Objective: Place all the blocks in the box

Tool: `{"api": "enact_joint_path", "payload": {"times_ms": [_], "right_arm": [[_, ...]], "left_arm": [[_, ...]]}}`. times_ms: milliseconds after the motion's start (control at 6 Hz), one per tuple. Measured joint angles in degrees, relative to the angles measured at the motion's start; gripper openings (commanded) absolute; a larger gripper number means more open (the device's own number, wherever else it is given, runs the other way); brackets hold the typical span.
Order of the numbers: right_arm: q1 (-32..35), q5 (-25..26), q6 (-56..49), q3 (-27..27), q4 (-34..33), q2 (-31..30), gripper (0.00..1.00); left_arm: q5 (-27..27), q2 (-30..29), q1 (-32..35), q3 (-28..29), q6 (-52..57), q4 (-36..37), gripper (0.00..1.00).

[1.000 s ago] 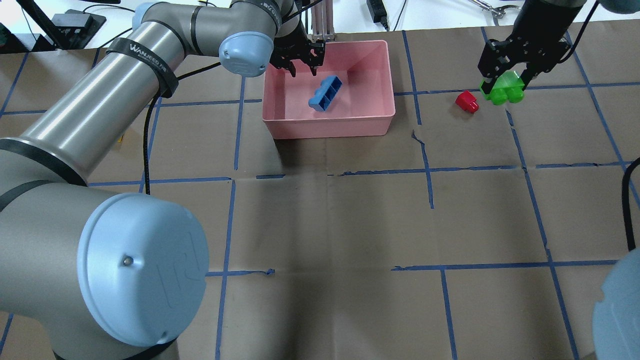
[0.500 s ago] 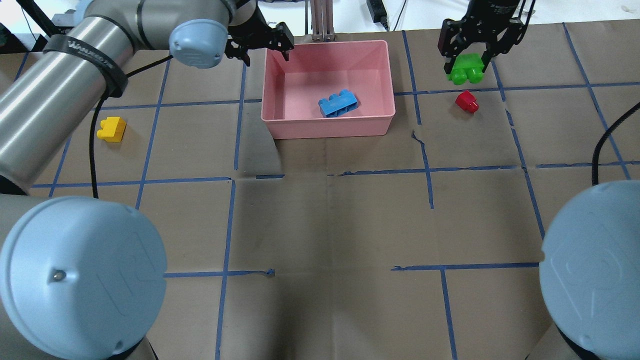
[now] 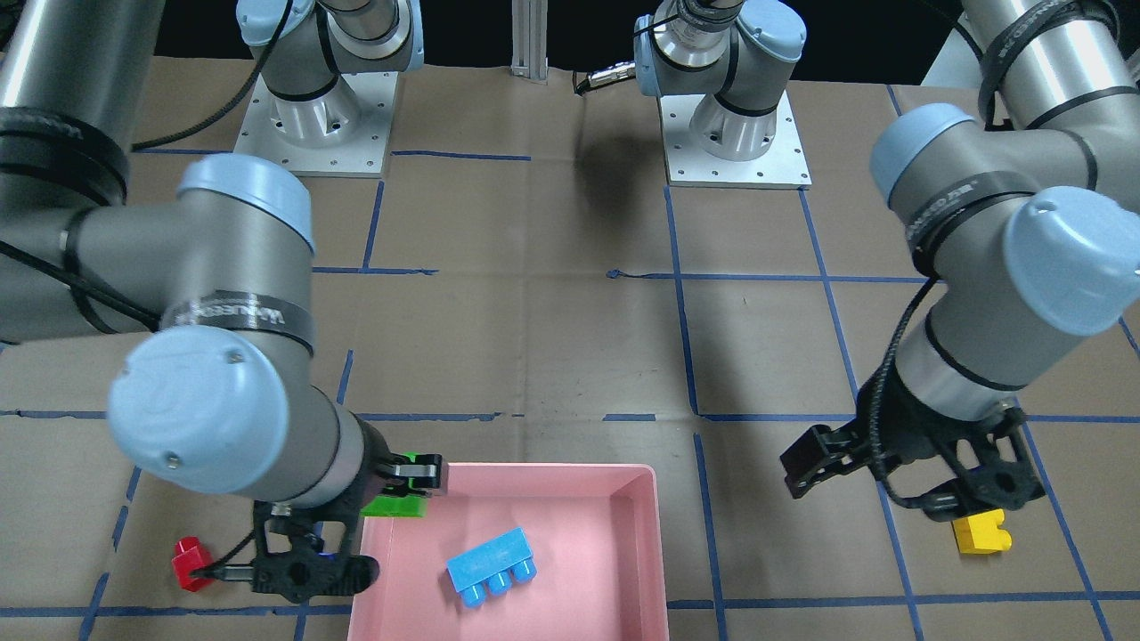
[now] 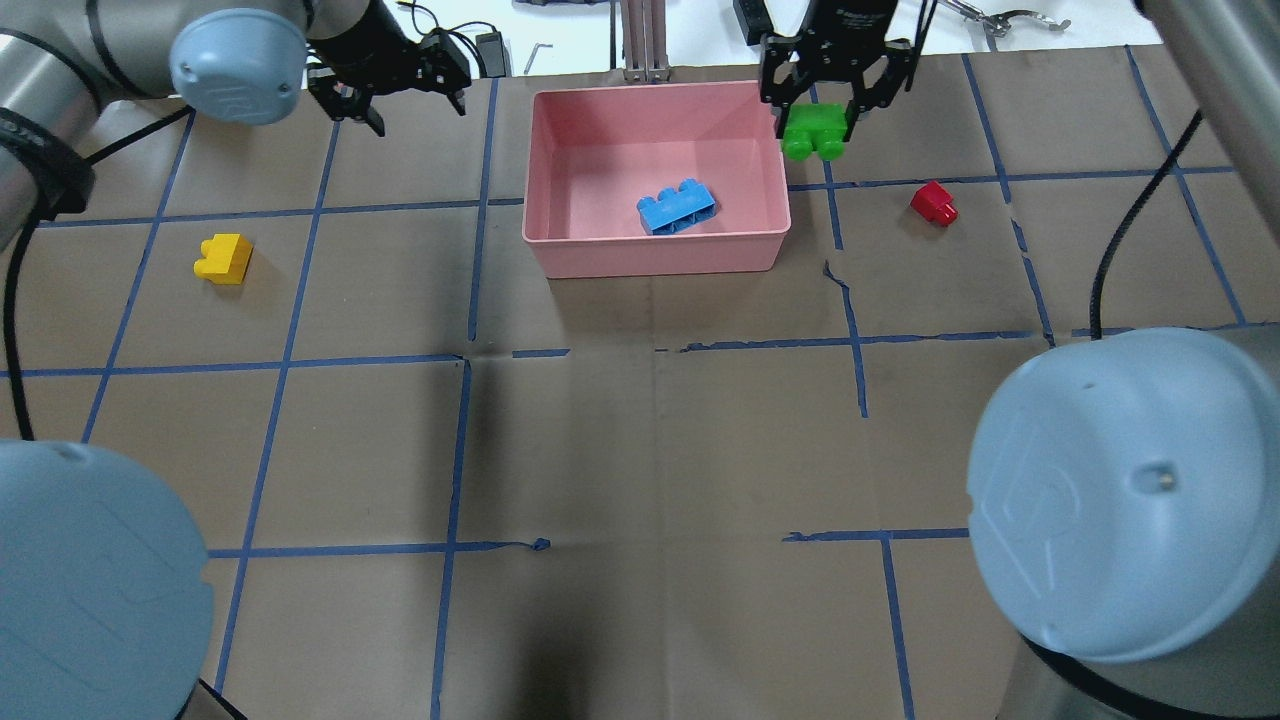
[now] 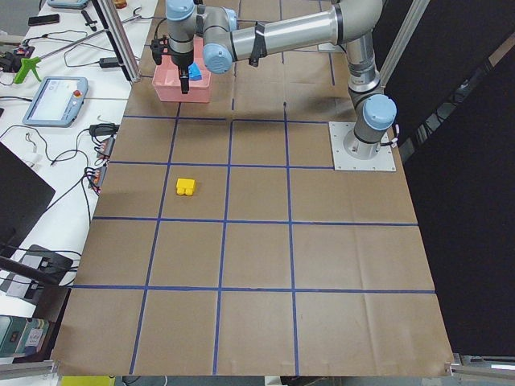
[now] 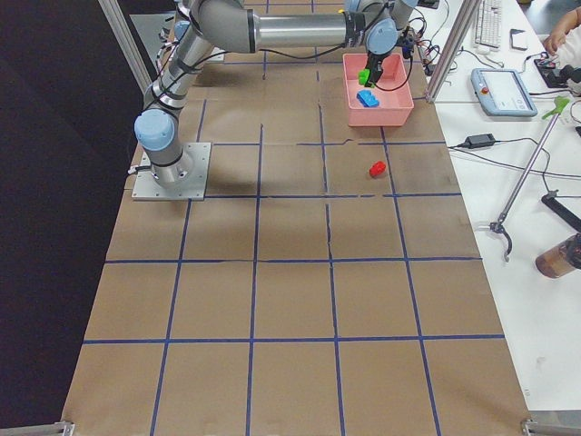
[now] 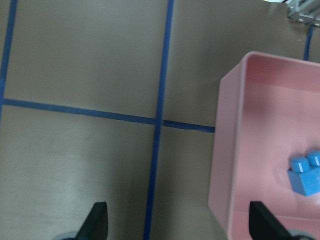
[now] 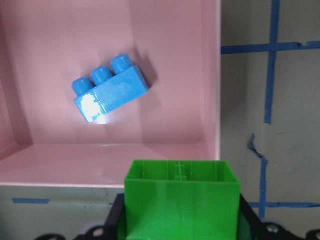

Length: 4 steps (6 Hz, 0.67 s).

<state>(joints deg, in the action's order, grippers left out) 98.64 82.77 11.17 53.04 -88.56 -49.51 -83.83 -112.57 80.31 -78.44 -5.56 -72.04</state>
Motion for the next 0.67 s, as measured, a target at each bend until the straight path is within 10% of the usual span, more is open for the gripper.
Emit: {"api": "enact_joint_path", "payload": {"times_ms": [167, 667], "right_arm": [[1.9, -0.1, 2.7, -0.5, -3.4, 2.9, 0.99], [4.2, -0.1, 6.4, -0.5, -6.6, 5.2, 1.00]], "left_arm": [[-0.3, 2.0, -4.3, -2.6, 2.0, -3.1, 1.00], [-7.0, 2.9, -11.4, -7.2, 8.2, -6.8, 0.99]]}}
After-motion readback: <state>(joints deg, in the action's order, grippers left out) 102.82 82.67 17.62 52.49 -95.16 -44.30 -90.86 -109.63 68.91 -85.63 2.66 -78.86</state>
